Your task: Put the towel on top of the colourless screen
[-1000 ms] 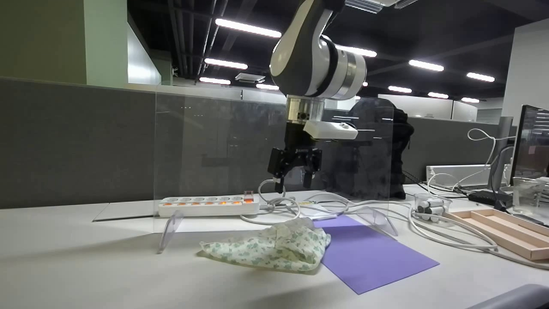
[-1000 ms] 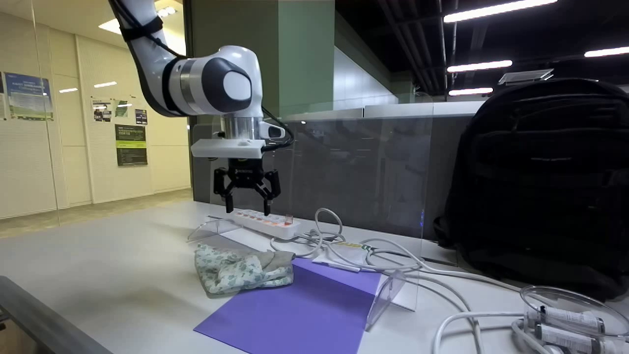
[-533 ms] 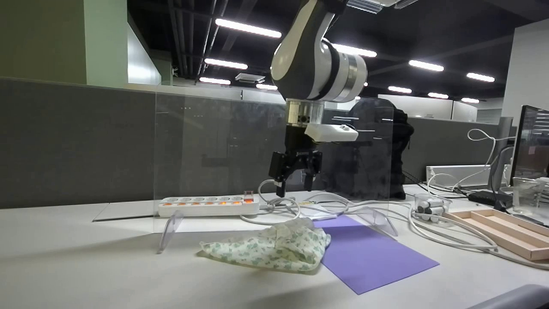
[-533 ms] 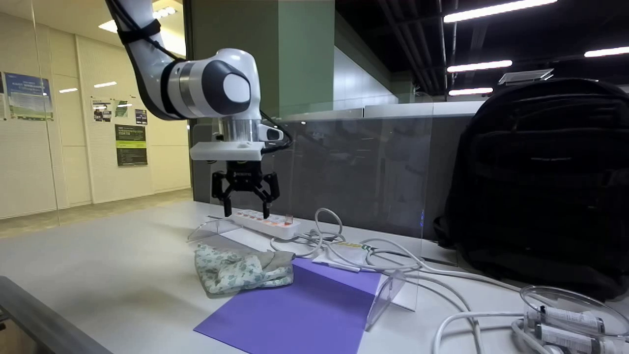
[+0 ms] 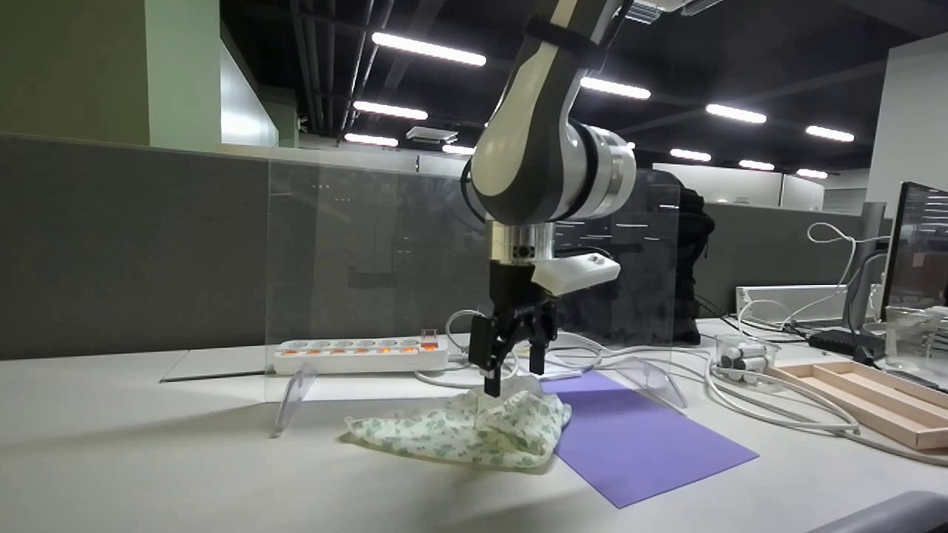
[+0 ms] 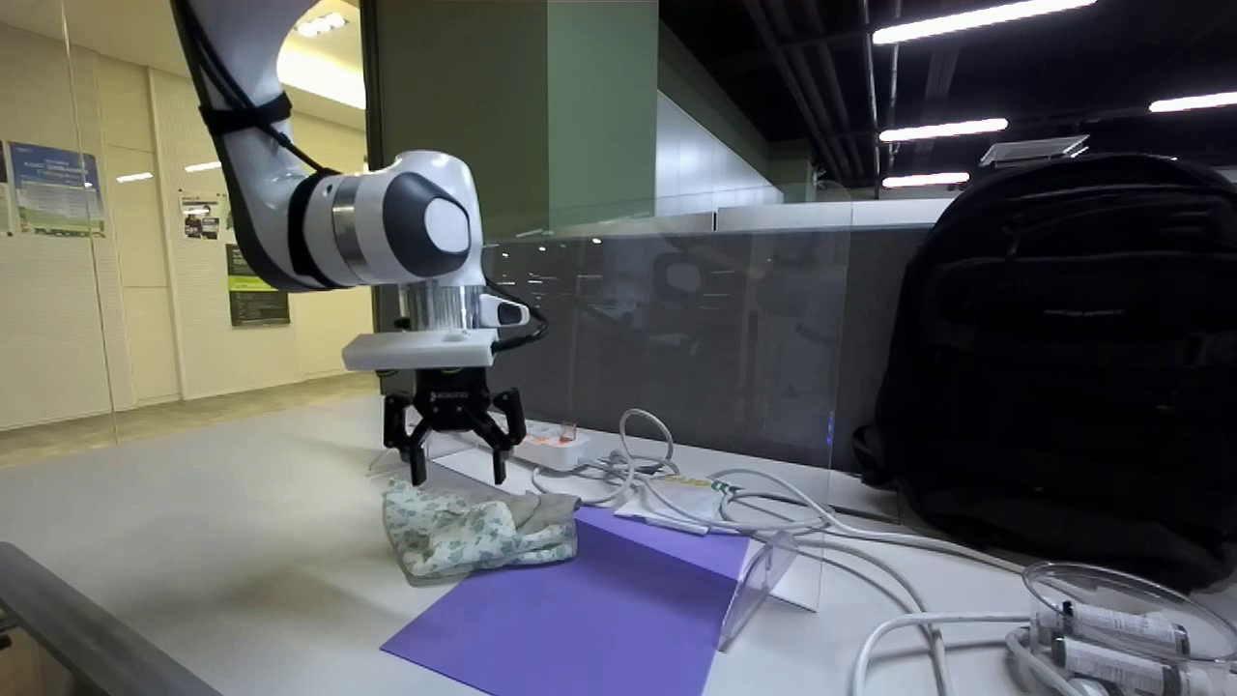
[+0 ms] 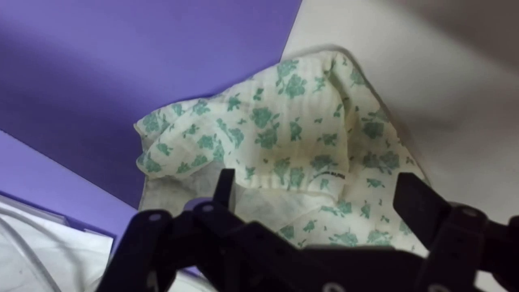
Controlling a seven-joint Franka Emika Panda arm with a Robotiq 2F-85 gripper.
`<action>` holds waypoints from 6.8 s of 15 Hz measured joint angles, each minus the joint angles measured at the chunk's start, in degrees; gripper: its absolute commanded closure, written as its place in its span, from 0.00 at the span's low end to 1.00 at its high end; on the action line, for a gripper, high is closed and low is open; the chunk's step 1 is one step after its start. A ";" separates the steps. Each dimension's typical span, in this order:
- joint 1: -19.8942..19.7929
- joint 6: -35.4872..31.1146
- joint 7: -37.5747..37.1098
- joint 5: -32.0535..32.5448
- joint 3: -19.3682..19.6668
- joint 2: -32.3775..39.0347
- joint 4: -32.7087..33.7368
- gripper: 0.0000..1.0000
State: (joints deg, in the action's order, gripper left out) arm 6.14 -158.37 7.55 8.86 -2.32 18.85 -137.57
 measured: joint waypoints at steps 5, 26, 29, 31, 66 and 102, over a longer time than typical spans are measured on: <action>0.49 -3.49 -1.90 1.36 1.84 3.12 -0.09 0.32; 0.15 -11.08 -1.11 1.18 0.55 4.10 -1.29 1.00; 0.28 -11.25 -0.23 1.21 -1.07 0.12 -3.99 1.00; 0.29 -9.73 0.58 1.12 -2.97 -4.75 -6.58 1.00; -17.61 -12.68 -25.62 -6.72 -18.94 -53.95 -4.84 1.00; -50.29 2.95 -37.84 -1.77 -42.42 -31.01 22.01 1.00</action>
State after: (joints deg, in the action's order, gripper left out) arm -44.16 -155.42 -30.29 7.08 -44.74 -12.16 -115.56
